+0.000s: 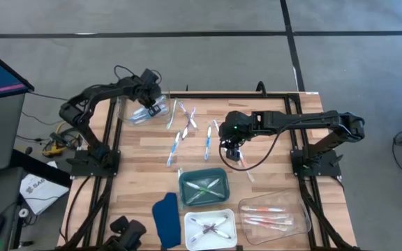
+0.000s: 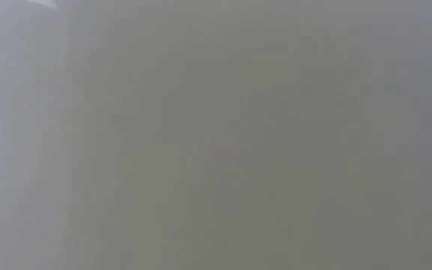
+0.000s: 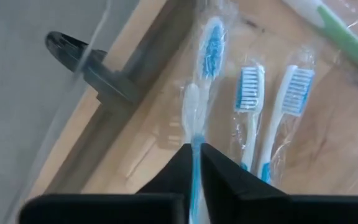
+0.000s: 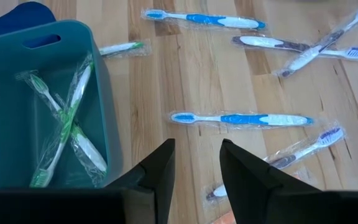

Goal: Pick & Place Toothbrushes
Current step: Put the blue toothbrush into the top transparent bin, then put the purple toothbrush into the white bin

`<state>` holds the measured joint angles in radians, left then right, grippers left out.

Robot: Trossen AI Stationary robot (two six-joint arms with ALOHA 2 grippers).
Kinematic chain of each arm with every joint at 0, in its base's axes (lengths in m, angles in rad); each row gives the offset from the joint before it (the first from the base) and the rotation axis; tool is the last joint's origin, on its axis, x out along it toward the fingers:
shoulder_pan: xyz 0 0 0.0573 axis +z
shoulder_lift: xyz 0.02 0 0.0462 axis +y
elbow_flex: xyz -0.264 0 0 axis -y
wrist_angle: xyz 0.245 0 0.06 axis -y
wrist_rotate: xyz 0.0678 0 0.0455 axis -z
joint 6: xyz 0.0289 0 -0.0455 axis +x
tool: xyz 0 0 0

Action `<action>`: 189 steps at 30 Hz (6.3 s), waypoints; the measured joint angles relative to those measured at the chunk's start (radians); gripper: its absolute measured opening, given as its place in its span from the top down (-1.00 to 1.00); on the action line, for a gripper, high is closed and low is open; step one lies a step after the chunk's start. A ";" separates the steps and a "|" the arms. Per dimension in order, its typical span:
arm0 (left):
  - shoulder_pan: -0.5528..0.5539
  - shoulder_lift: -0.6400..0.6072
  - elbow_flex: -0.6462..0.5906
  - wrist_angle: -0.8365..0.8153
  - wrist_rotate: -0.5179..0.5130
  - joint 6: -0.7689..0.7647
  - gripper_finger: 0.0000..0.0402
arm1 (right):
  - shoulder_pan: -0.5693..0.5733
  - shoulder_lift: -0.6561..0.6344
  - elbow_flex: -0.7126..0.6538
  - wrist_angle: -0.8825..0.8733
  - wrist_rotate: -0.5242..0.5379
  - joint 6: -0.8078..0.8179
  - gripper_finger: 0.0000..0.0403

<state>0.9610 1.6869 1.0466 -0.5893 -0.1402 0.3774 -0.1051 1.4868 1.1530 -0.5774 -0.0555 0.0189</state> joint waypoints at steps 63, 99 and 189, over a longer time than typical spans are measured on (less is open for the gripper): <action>-0.546 -0.489 -0.456 0.889 0.328 -0.407 0.42 | 0.001 0.000 0.000 0.191 0.000 -0.029 0.41; -0.629 -0.489 -0.650 1.306 0.438 -0.461 0.43 | -0.189 0.182 0.000 0.222 0.005 0.198 0.41; -0.641 -0.489 -0.650 1.306 0.440 -0.461 0.42 | -0.251 0.382 0.003 0.132 0.032 0.174 0.41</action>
<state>0.3199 1.1976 0.3968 0.7166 0.3002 -0.0837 -0.3566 1.8688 1.1562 -0.4459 -0.0235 0.1925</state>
